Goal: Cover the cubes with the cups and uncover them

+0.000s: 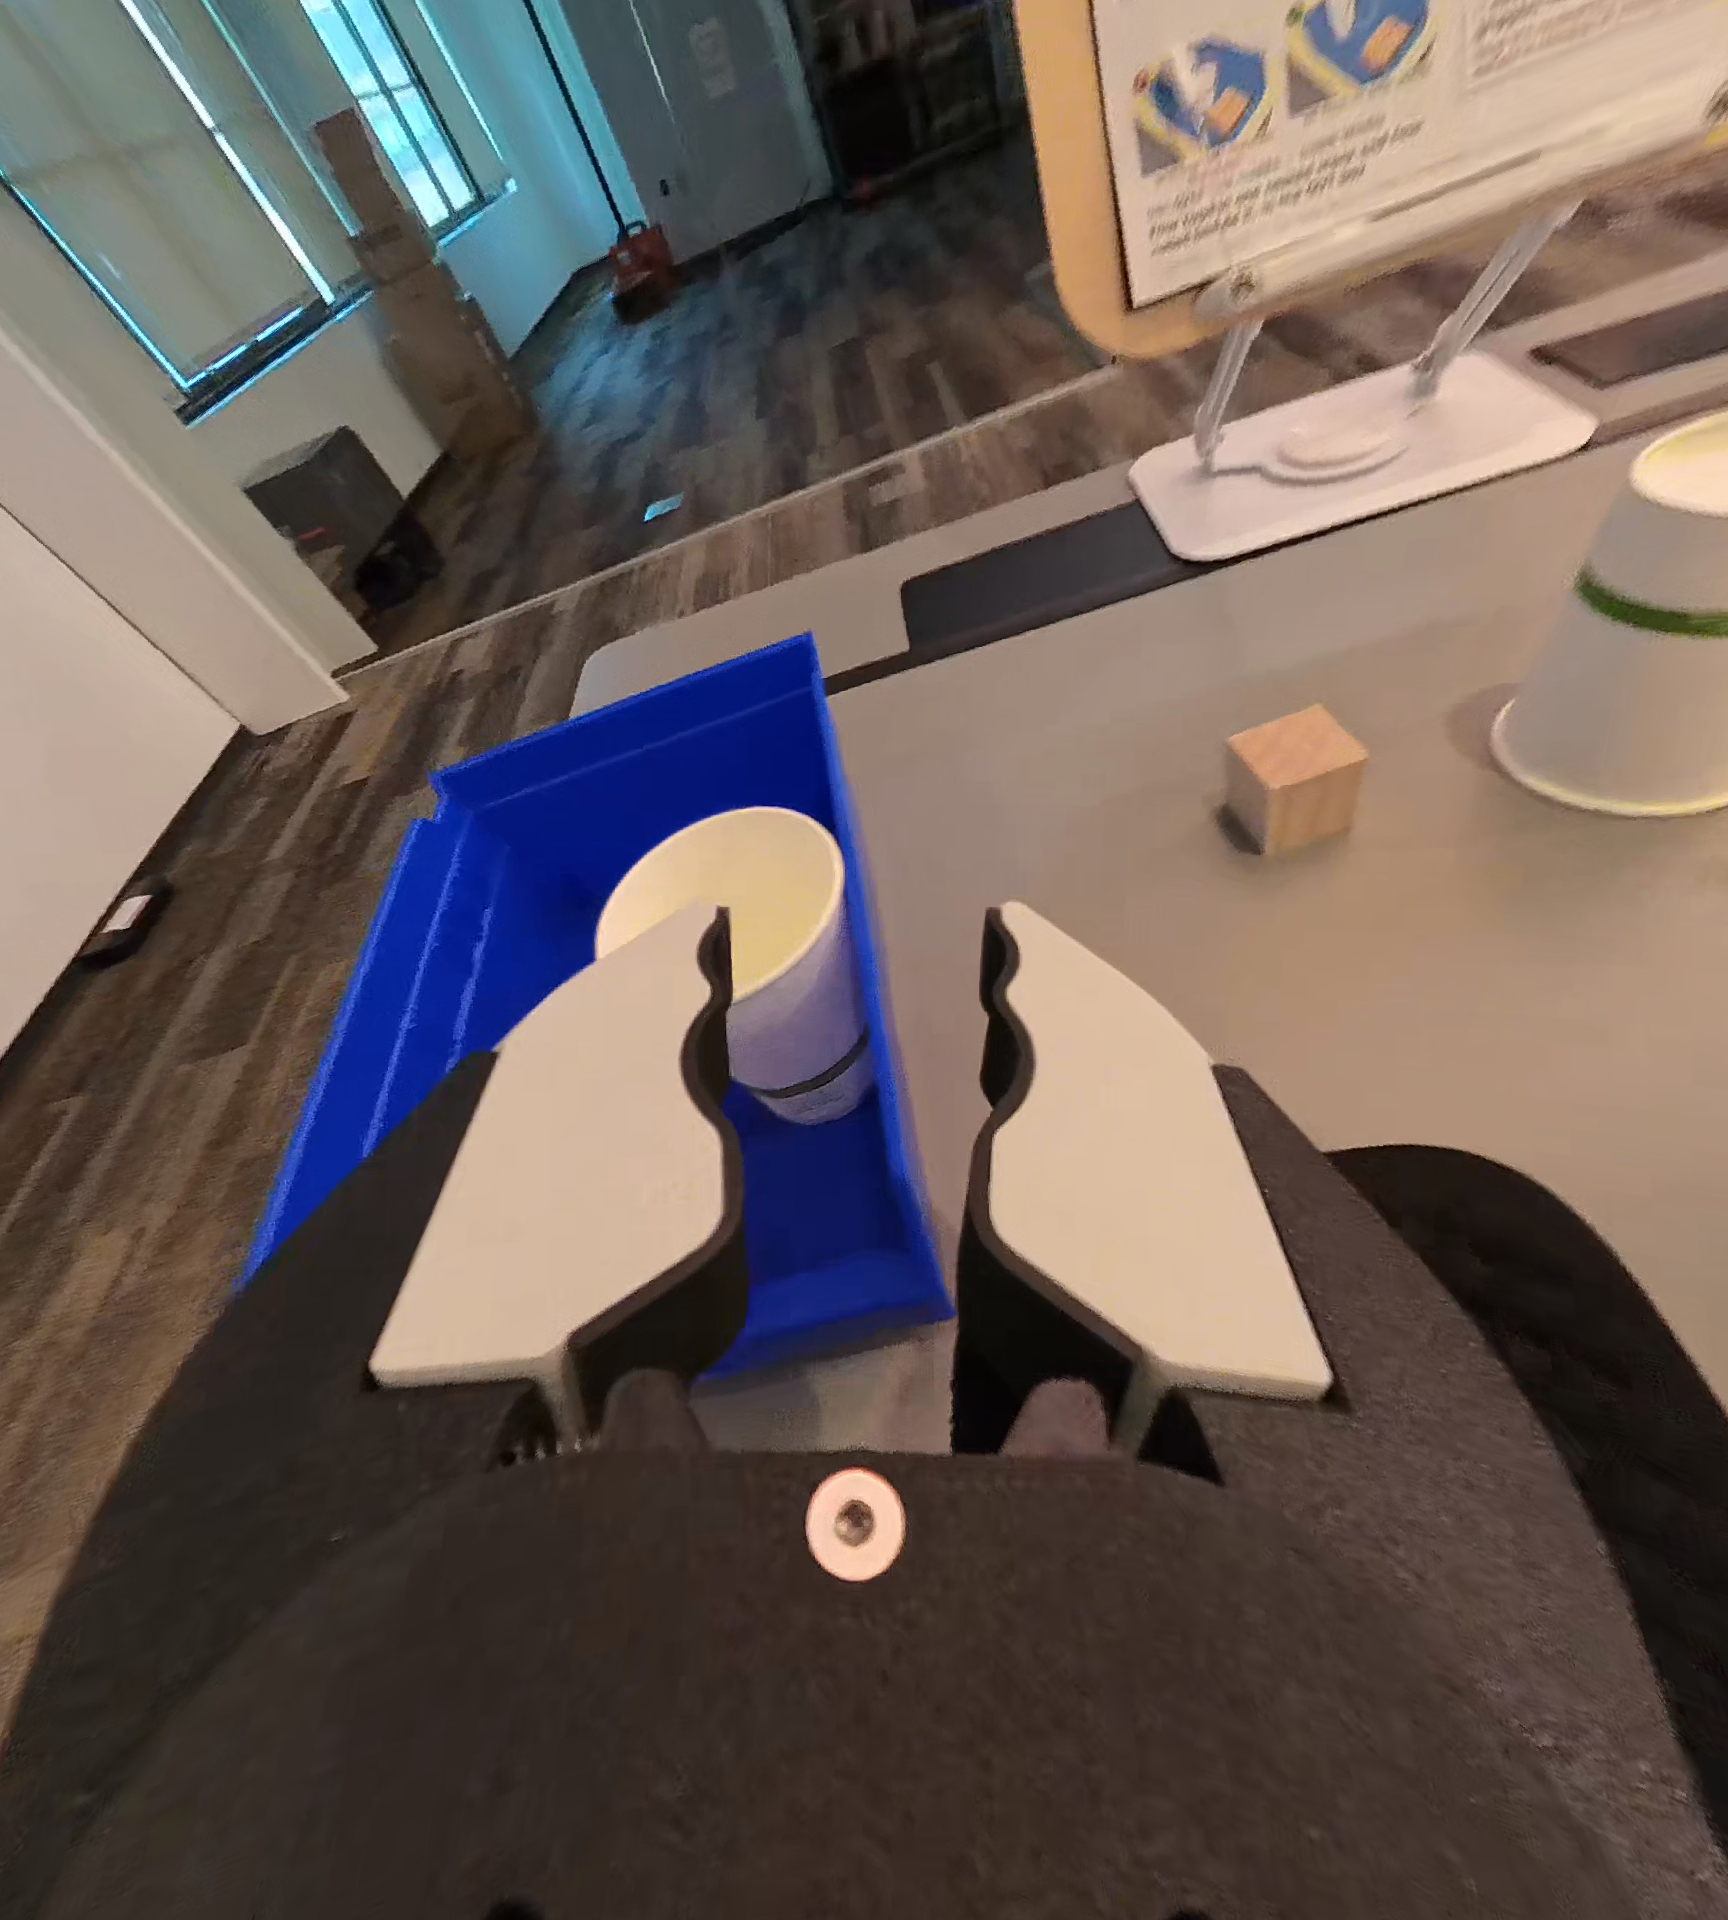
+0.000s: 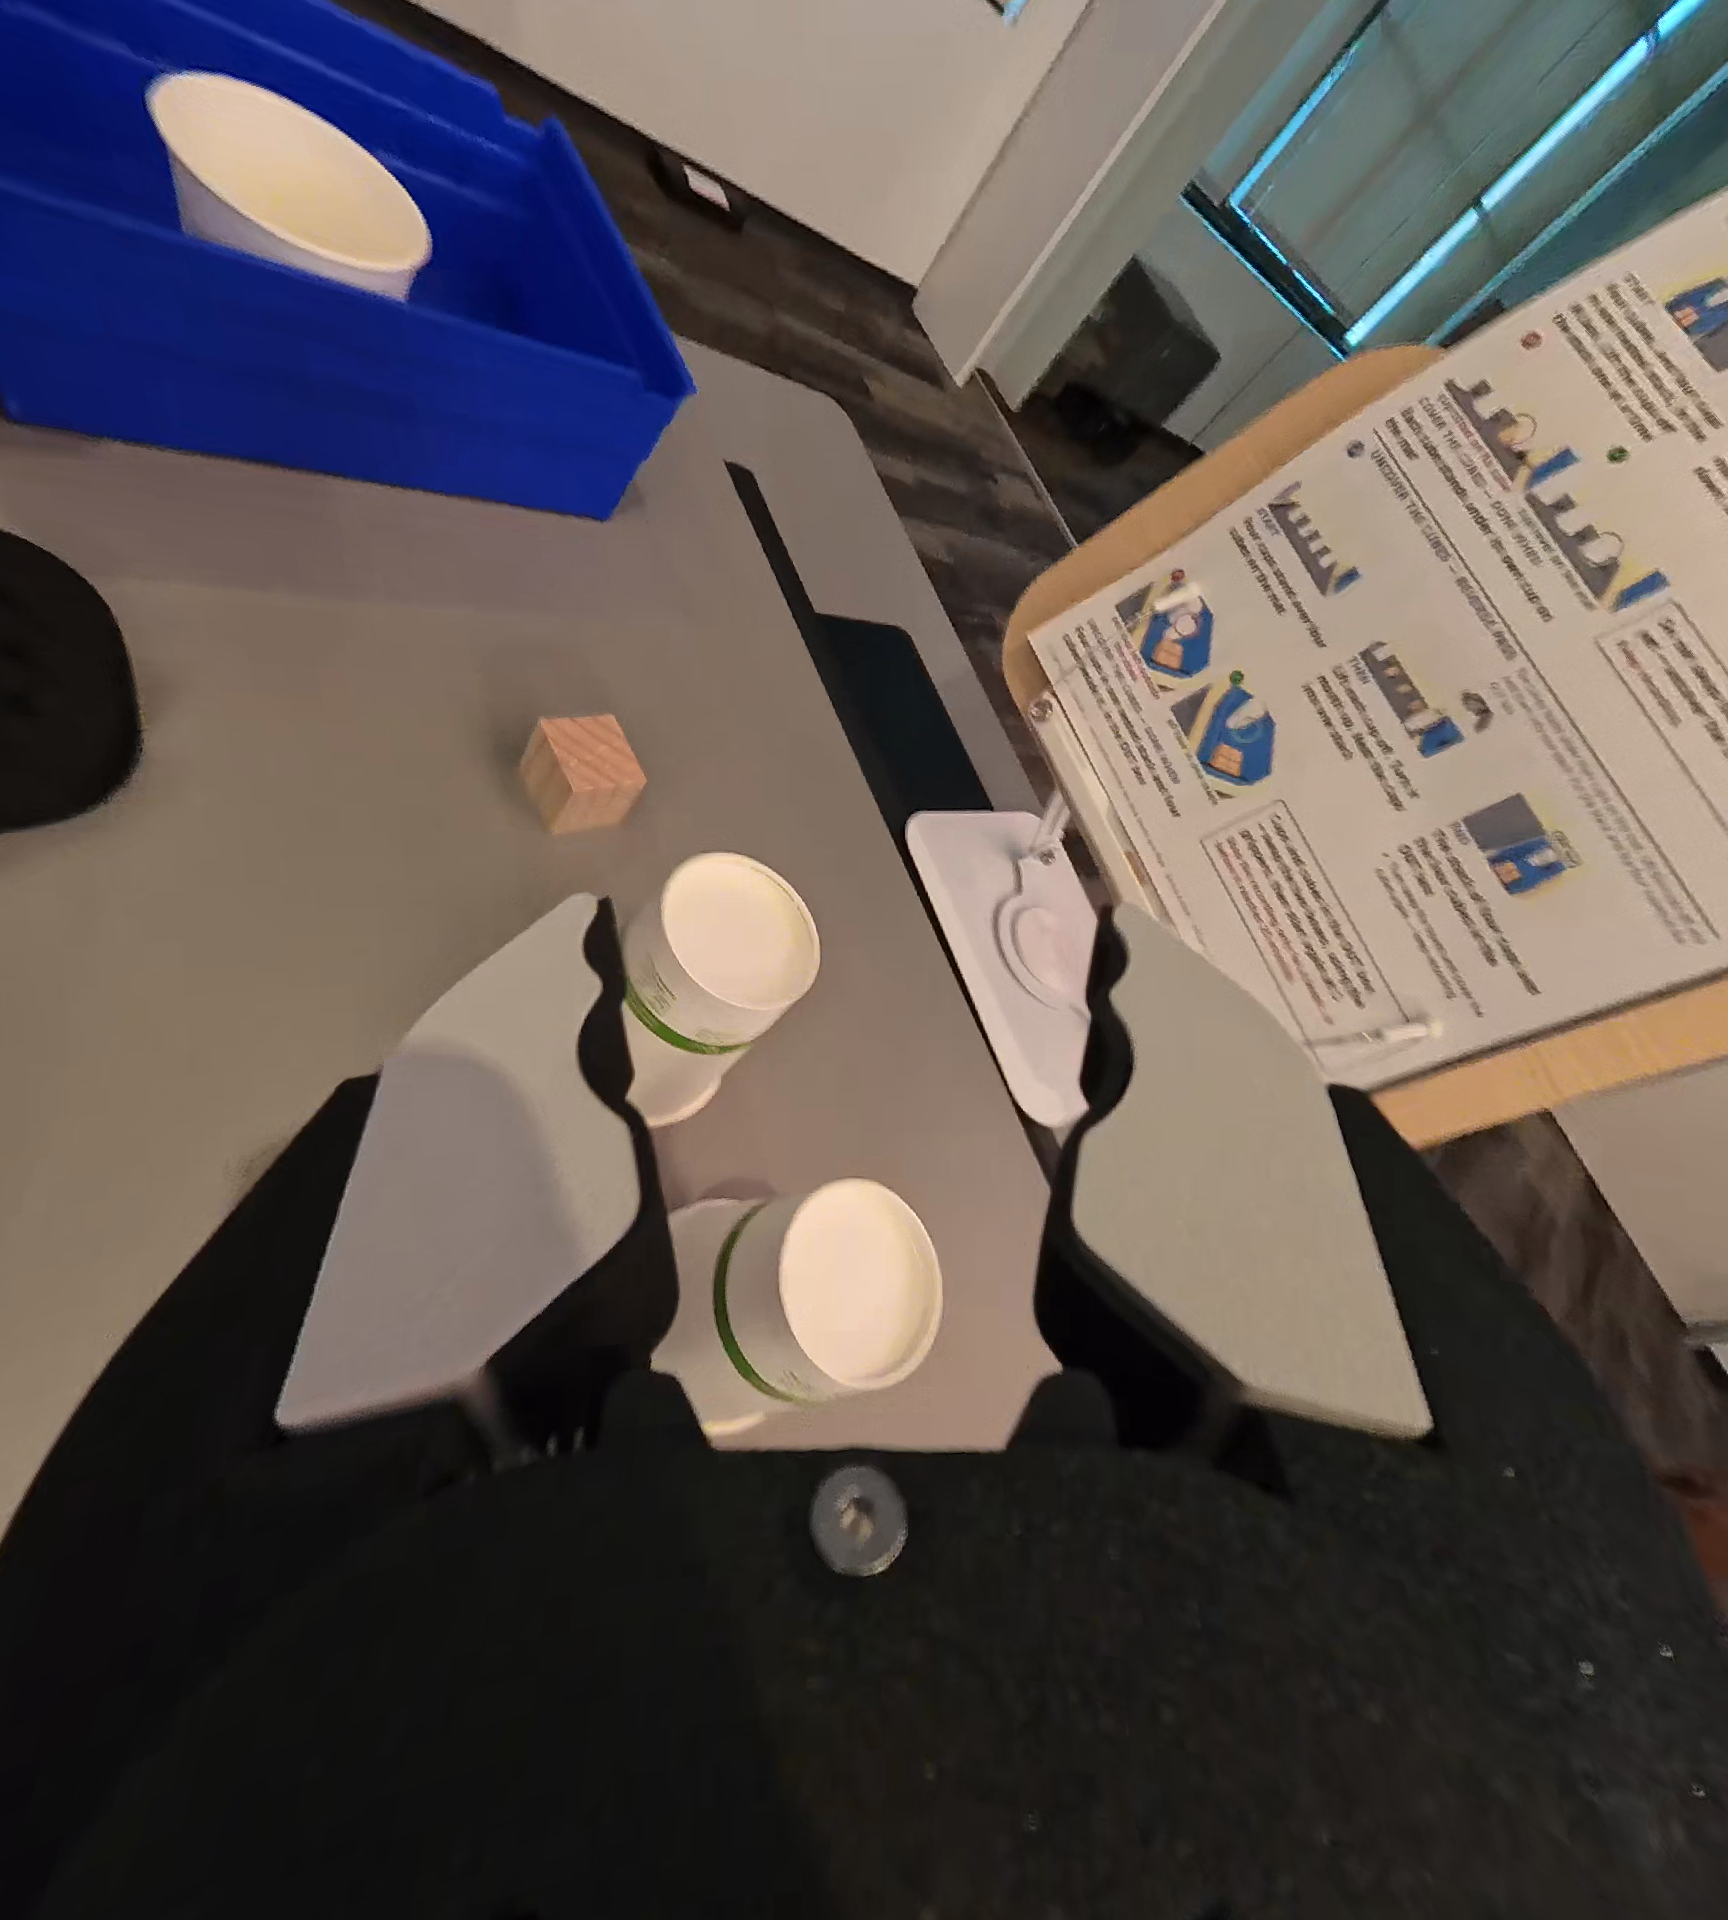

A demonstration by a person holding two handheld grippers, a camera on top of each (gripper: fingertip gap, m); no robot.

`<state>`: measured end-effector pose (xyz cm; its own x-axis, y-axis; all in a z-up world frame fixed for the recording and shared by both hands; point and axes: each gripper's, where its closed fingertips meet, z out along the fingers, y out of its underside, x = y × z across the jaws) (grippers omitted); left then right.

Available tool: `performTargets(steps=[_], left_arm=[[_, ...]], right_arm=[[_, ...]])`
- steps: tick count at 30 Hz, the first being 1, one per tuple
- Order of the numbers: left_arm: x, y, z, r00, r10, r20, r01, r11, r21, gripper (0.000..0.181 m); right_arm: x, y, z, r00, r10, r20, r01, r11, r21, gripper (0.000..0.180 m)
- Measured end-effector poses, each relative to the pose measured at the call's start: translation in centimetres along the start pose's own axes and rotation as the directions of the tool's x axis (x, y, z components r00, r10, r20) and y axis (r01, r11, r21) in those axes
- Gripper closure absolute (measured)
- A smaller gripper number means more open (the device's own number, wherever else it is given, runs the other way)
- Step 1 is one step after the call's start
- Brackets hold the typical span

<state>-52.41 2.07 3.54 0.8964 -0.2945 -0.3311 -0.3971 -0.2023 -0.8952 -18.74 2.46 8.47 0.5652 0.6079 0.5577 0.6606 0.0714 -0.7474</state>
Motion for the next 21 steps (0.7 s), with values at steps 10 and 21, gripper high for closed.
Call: performTargets(steps=[10, 21], left_arm=[[-5.3, 2.6, 4.1, 0.849, 0.480, -0.221, -0.526, 0.803, -0.281, 0.137], [-3.8, 7.5, 7.8, 0.605, 0.616, -0.505, -0.792, 0.526, -0.309, 0.142]], right_arm=[[1.9, 3.0, -0.6, 0.997, 0.073, -0.002, -0.073, 0.997, -0.029, 0.095], [1.3, 4.2, -0.1, 0.994, 0.091, 0.052, -0.089, 0.995, -0.051, 0.096]])
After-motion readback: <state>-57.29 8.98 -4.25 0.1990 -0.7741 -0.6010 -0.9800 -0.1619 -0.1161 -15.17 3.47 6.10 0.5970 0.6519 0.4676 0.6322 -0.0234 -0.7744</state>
